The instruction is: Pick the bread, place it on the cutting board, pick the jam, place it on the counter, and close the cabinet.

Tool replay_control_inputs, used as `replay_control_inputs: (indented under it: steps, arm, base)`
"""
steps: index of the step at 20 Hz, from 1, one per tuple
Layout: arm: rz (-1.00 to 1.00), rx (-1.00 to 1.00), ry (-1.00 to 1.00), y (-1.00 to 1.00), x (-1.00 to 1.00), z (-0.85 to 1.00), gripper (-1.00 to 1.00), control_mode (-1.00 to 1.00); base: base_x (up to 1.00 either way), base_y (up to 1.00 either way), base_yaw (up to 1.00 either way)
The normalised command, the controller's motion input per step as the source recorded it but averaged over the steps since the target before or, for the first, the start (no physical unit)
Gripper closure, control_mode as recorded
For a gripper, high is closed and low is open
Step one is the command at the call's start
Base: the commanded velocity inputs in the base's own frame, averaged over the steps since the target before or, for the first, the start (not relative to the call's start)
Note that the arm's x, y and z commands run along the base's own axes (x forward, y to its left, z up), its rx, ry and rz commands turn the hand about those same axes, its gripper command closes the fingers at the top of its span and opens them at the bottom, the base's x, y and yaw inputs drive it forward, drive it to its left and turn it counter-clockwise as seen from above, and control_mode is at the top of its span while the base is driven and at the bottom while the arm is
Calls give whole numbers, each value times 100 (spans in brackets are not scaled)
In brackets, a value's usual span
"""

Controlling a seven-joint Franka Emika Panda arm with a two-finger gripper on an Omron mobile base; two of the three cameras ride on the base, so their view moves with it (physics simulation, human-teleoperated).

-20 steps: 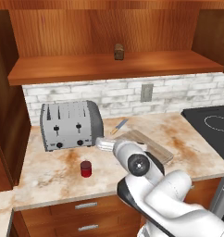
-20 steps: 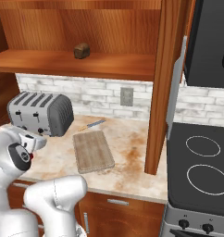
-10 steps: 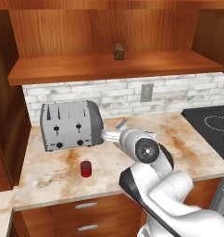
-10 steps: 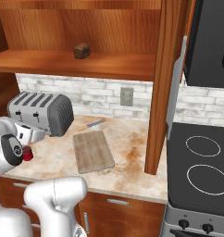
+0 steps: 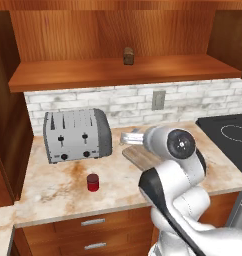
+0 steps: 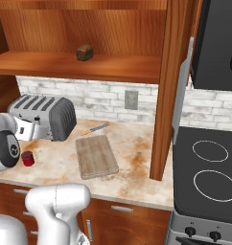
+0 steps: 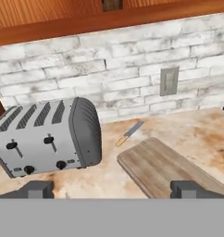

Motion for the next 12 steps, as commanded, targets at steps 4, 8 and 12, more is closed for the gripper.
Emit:
replay_control_inputs:
  steps: [4,8,12]
  arm:
    - [16,0,0,-19,-26,25,-100,-100]
    - [14,-3,0,-9,-38,21,-100,-100]
    - [7,-6,0,0,-42,25,-100,-100]
  base:
    - [0,0,0]
    - [0,0,0]
    - [0,0,0]
